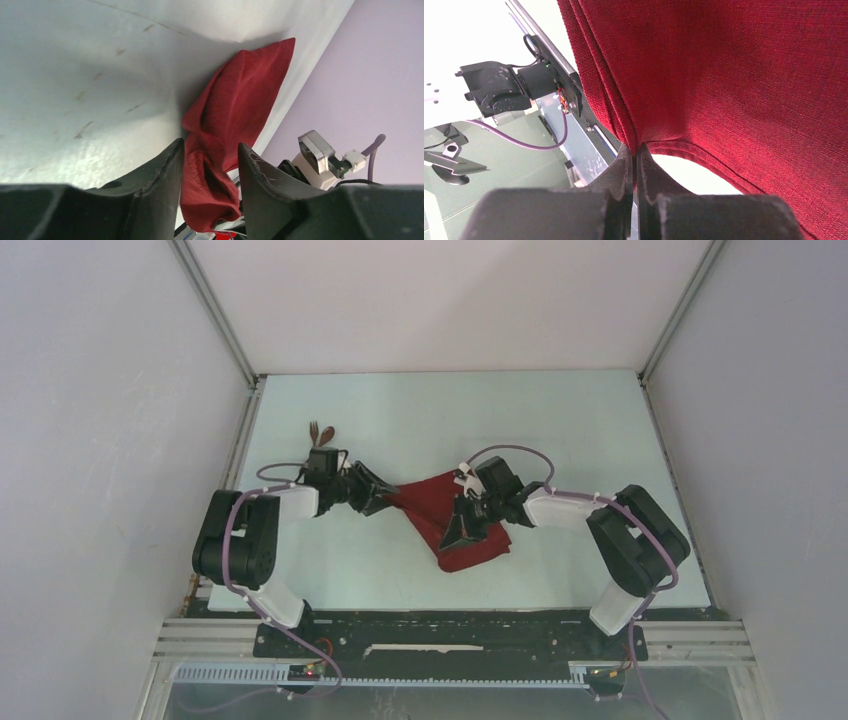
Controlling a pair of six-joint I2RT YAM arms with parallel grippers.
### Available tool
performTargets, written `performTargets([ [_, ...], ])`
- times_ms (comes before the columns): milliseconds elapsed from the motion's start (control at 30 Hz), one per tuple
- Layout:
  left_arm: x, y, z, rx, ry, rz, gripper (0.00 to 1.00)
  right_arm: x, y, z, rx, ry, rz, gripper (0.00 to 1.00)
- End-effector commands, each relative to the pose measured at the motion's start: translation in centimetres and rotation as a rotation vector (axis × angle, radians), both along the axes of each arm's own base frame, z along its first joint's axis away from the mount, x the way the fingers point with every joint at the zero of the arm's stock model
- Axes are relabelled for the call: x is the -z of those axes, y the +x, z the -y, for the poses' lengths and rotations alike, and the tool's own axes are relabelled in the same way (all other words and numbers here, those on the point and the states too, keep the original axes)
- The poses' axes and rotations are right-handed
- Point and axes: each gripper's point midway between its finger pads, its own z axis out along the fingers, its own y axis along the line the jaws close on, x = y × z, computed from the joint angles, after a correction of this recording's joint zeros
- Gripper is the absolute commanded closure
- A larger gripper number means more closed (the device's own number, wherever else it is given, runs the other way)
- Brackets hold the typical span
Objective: Fold the napkin into a case and place the utensils inside
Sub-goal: Pick up the lower triangle-folded napkin from the center of the board, then fold the lower triangle-folded napkin at the center of the board.
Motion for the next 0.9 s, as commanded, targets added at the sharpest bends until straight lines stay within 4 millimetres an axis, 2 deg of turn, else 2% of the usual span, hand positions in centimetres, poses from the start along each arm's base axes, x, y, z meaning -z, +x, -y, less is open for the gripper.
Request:
performTargets([
  [0,-1.7,1.6,0.8,0.004,0.04,0.061,0.55,-1.3,0.8,0.3,0.006,0.058,0.052,1.0],
  [133,-2.4,2.1,1.2,0.022,0.12,0.07,0.65,-0.5,0.9,1.2,0.029,0.034,0.054,1.0],
  [367,-2.6,3.2,4.2,0.081,0.161,0.051,0.75,0.9,1.0,3.3,0.078,-0.004,0.032,1.0],
  [633,-2.2,4.8,7.7,0.157,0.197,0.035,0.71,2.0,0.4,4.1,0.087,-0.042,0.024,1.0],
  [867,-0.9,5.3,9.3,0.2,0.212,0.004,0.69,3.0,0.0,4.4,0.107,-0.056,0.004,1.0],
])
